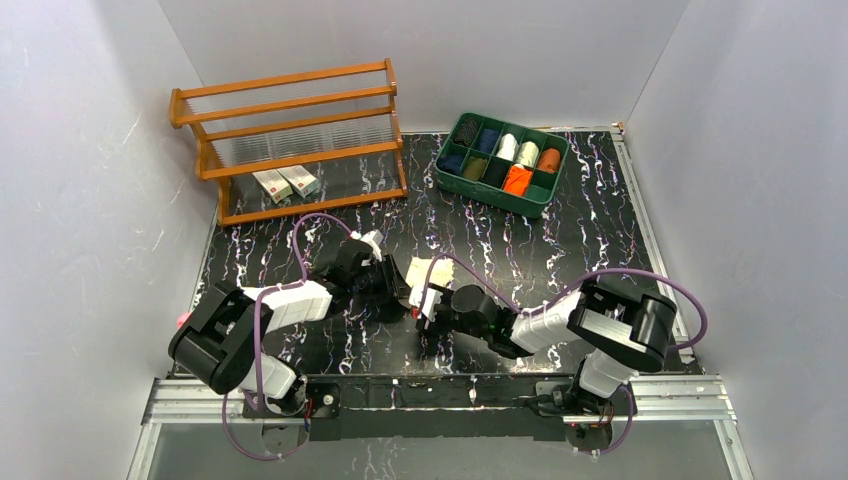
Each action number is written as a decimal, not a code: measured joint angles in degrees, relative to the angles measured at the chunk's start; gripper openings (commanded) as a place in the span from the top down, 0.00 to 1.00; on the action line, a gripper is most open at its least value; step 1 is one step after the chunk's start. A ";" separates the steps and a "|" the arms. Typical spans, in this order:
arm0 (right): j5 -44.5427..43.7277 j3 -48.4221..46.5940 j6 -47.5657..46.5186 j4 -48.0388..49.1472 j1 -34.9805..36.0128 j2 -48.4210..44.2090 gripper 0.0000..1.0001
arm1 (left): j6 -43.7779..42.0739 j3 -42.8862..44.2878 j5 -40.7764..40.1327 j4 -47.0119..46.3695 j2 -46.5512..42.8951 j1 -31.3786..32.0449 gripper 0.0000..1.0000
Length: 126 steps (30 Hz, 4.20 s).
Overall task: Roll the underwear
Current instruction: Roll the underwear to the center of the board.
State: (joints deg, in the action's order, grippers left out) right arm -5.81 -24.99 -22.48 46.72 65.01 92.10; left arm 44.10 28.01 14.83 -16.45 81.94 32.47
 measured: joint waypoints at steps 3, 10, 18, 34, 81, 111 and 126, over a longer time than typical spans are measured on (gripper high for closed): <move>-0.24 -0.01 -0.36 0.34 0.00 0.29 0.49 | -0.02 0.00 0.00 -0.01 0.01 0.00 0.59; -1.68 -1.11 -1.57 0.68 -0.02 1.54 0.60 | -0.24 0.00 0.00 0.03 0.01 -0.01 0.58; -1.25 -1.55 -1.32 3.21 -0.01 3.26 0.85 | -0.37 0.02 -0.42 0.66 -0.84 -0.70 0.45; 10.31 1.63 12.56 9.87 -4.40 2.96 0.55 | -1.75 0.91 -0.42 3.17 -0.94 -3.02 0.56; 19.19 -1.55 17.47 0.93 -7.60 0.99 0.87 | -1.93 2.10 1.29 4.72 -0.73 -5.95 0.39; 27.19 2.97 73.58 24.29 -18.85 15.01 0.71 | -1.27 -13.83 9.34 -8.99 -13.99 -7.93 0.34; 29.85 2.46 74.91 23.84 -19.75 15.11 0.28 | -0.13 -7.56 5.17 -17.30 0.26 -3.35 0.50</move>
State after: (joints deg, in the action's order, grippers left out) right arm 24.04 -22.54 52.43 70.56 45.26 107.21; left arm 43.97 20.45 20.00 -33.75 82.20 29.12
